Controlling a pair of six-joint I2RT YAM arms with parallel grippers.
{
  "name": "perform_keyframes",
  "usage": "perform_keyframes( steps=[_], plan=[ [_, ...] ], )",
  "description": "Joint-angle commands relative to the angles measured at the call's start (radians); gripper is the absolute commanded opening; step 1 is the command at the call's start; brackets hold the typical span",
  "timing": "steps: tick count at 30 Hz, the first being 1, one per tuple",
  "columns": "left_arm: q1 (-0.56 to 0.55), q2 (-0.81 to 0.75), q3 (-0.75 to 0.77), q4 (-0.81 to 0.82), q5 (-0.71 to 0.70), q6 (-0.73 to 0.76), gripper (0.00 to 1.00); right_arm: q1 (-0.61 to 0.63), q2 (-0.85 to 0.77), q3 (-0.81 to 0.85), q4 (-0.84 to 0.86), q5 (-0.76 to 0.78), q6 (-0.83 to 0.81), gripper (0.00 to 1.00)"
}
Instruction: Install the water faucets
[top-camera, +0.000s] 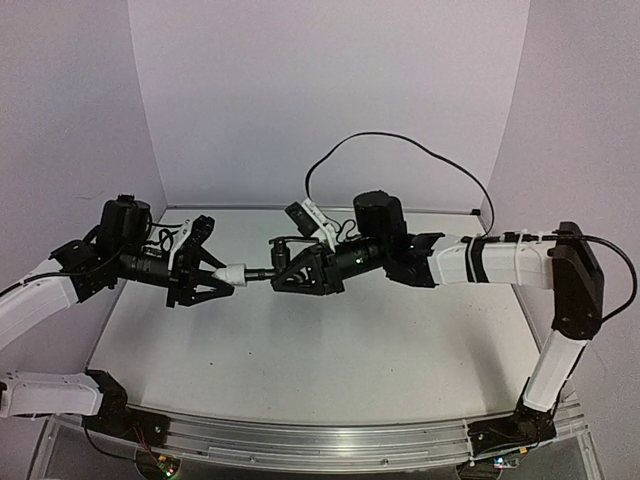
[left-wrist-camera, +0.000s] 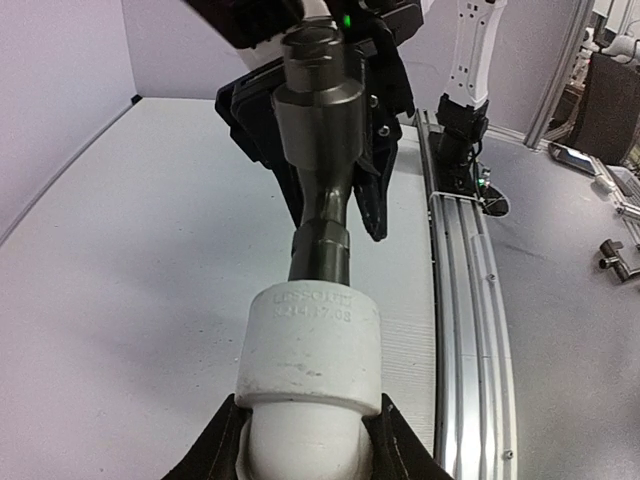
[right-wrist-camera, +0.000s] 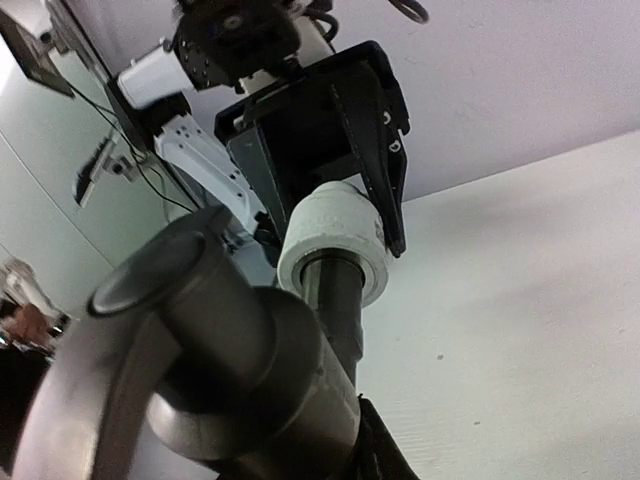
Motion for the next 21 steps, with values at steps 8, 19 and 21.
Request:
perform_keyframes(
  steps=[8, 19, 21],
  plan=[
    [0.004, 0.051, 0.03, 0.106, 0.001, -0.087, 0.46, -0.069, -0.098, -0.087, 0.109, 0.001, 0.279, 0.0],
    [0.015, -0.041, -0.003, 0.17, -0.385, -0.173, 0.97, -0.377, -0.106, -0.307, -0.012, 0.311, 0.449, 0.0],
    [0.015, -0.022, 0.007, 0.171, -0.418, -0.199, 0.97, -0.442, -0.056, -0.33, -0.033, 0.31, 0.519, 0.0]
  ],
)
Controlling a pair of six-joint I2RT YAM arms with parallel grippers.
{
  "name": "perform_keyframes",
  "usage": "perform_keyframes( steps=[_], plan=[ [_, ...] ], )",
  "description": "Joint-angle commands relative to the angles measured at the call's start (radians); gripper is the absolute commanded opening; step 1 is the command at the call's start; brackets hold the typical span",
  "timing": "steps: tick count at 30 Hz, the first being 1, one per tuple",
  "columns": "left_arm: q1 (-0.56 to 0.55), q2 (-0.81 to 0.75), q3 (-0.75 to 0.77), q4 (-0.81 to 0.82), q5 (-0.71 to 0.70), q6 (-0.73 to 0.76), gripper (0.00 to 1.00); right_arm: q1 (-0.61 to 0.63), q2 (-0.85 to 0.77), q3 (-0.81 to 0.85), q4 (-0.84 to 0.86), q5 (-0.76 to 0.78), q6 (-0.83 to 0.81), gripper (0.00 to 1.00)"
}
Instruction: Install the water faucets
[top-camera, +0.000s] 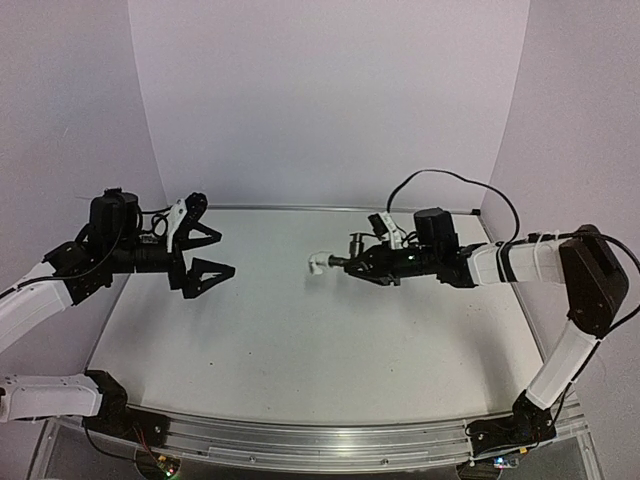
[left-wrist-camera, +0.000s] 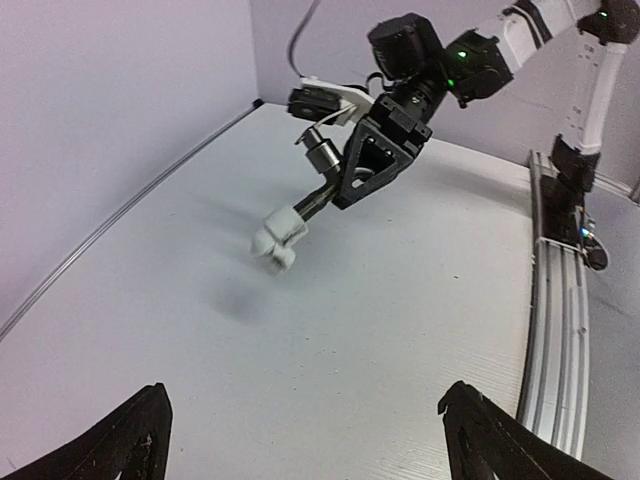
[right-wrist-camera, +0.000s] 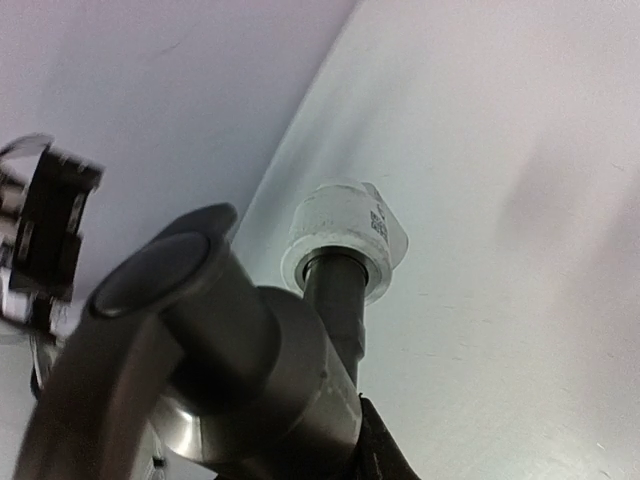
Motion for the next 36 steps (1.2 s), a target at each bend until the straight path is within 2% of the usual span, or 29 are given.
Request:
perform_keyframes(
  steps=[1, 7, 9, 10, 14, 17, 21, 26, 32, 36],
  plan=[
    [0.006, 0.028, 0.015, 0.057, -0.167, -0.086, 0.96, -0.159, 0.054, -0.05, -0.026, 0.093, 0.155, 0.0],
    [0.006, 0.068, 0.023, 0.06, -0.113, -0.124, 0.94, -0.258, 0.101, -0.063, -0.035, 0.119, 0.183, 0.1],
    [0.006, 0.07, 0.02, 0.064, -0.107, -0.125, 0.93, -0.281, 0.124, -0.058, -0.057, 0.126, 0.183, 0.16],
    [0.006, 0.068, 0.019, 0.065, -0.102, -0.125, 0.93, -0.288, 0.125, -0.062, -0.074, 0.143, 0.175, 0.22],
    [0.007, 0.05, 0.018, 0.068, -0.093, -0.127, 0.93, -0.303, 0.082, -0.076, -0.211, 0.257, 0.097, 0.6],
    [0.006, 0.04, 0.022, 0.071, -0.099, -0.129, 0.93, -0.32, 0.028, -0.093, -0.298, 0.341, 0.045, 0.78],
    [0.006, 0.039, 0.039, 0.08, -0.121, -0.142, 0.93, -0.329, -0.068, -0.09, -0.462, 0.503, -0.031, 0.97],
    [0.006, 0.034, 0.081, 0.097, -0.226, -0.189, 0.93, -0.329, -0.227, -0.051, -0.705, 0.725, -0.113, 0.98],
    [0.006, -0.002, 0.176, 0.107, -0.518, -0.293, 0.93, -0.329, -0.477, 0.057, -0.837, 0.742, -0.211, 0.98],
    [0.006, -0.043, 0.232, 0.116, -0.58, -0.299, 0.94, -0.329, -0.639, 0.154, -0.843, 0.746, -0.287, 0.98]
  ],
)
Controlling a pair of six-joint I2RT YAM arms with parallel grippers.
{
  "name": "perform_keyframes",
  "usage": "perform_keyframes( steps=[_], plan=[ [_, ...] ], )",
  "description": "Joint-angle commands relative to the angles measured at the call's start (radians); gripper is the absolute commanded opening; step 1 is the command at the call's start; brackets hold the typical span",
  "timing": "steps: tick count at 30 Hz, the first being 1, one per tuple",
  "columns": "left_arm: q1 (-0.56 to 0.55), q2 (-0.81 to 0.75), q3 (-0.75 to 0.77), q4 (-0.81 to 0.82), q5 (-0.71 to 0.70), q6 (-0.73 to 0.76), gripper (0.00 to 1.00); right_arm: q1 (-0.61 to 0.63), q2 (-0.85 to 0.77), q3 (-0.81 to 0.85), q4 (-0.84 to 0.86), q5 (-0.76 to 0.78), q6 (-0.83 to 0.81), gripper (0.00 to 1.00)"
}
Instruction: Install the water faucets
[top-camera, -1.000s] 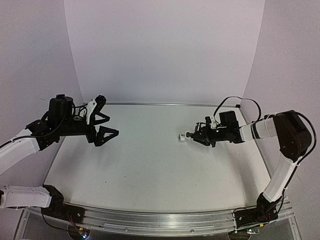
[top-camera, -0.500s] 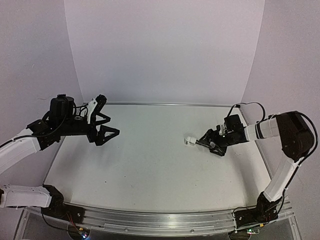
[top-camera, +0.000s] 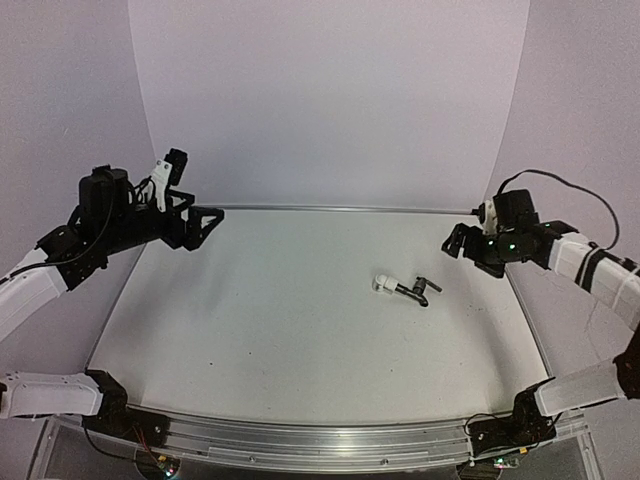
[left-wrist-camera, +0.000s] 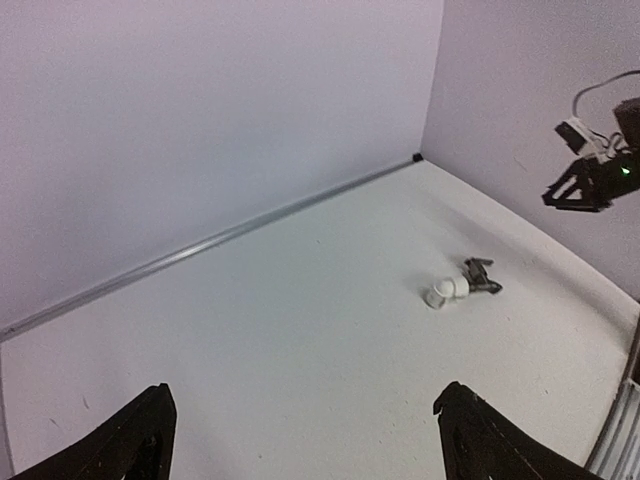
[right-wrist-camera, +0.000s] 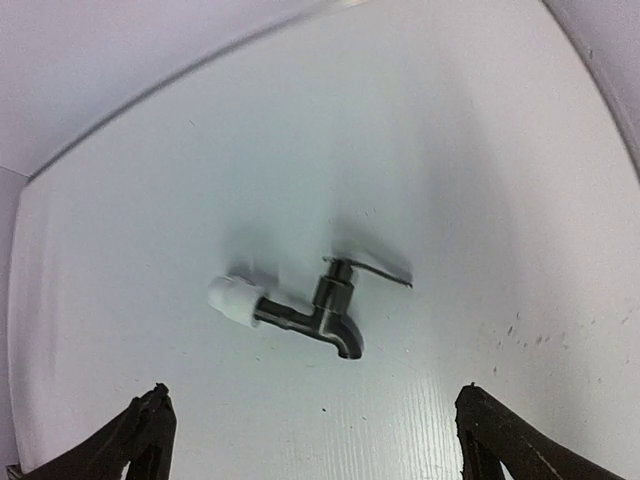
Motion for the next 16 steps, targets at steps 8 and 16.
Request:
perform_keyframes(
  steps=[8, 16],
  plan=[
    [0.004, -0.14, 0.158, 0.077, -0.239, -0.031, 0.95, -0.001, -0.332, 0.277, -0.043, 0.072, -0.152, 0.98],
    [0.004, -0.147, 0.189, 0.081, -0.261, -0.032, 0.96, -0.001, -0.394, 0.245, -0.012, 0.08, -0.181, 0.98]
  ],
)
